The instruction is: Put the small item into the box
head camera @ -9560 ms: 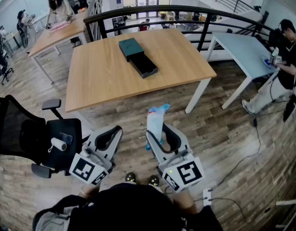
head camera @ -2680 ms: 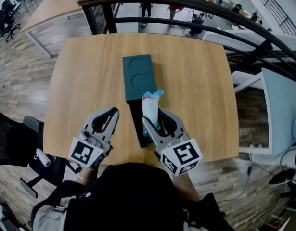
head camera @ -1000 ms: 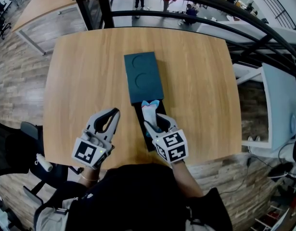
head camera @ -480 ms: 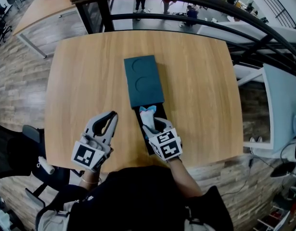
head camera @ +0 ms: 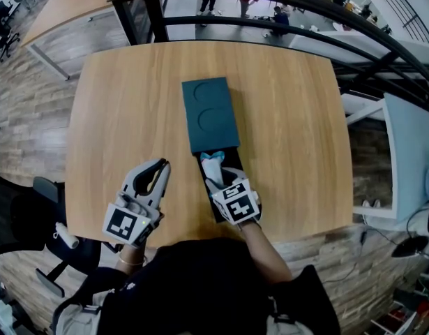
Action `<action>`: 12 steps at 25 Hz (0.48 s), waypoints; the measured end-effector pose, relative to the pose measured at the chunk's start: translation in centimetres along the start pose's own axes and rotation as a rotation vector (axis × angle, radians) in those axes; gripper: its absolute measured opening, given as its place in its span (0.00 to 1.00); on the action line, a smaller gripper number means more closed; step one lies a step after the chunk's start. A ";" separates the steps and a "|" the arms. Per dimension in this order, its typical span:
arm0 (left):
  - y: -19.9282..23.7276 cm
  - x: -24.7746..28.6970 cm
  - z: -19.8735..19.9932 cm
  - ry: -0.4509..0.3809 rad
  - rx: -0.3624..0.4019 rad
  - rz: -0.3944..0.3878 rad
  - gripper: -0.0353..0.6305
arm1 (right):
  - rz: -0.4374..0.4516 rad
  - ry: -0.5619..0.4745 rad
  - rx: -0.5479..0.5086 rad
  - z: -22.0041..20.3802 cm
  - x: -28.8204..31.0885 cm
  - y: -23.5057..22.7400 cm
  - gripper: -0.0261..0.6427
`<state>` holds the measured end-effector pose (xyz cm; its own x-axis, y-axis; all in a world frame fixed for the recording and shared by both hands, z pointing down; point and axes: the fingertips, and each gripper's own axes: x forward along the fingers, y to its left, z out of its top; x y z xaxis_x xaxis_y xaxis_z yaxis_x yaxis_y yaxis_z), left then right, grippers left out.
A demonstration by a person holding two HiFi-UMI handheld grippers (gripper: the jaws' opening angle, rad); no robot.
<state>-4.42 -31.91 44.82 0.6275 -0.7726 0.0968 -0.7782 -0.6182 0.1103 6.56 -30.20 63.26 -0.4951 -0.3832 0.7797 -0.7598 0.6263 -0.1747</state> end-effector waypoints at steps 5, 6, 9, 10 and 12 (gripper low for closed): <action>0.2 -0.3 0.1 0.000 0.008 0.010 0.09 | -0.002 0.024 -0.006 -0.5 0.5 -0.1 0.33; 0.3 -0.3 0.2 -0.002 0.008 0.013 0.09 | -0.003 0.026 -0.006 -0.6 0.6 0.0 0.33; 0.2 -0.4 0.3 -0.005 0.009 0.020 0.09 | -0.002 0.023 0.006 -0.7 0.5 0.0 0.33; 0.2 -0.4 0.3 -0.004 0.010 0.020 0.09 | -0.004 0.018 0.010 -0.6 0.4 -0.1 0.33; 0.2 -0.3 0.4 -0.005 0.015 0.019 0.09 | -0.007 0.005 0.017 -0.3 0.2 -0.2 0.33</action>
<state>-4.82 -31.86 44.42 0.6126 -0.7849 0.0934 -0.7902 -0.6056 0.0938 6.74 -30.22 63.59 -0.4877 -0.3840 0.7840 -0.7703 0.6118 -0.1796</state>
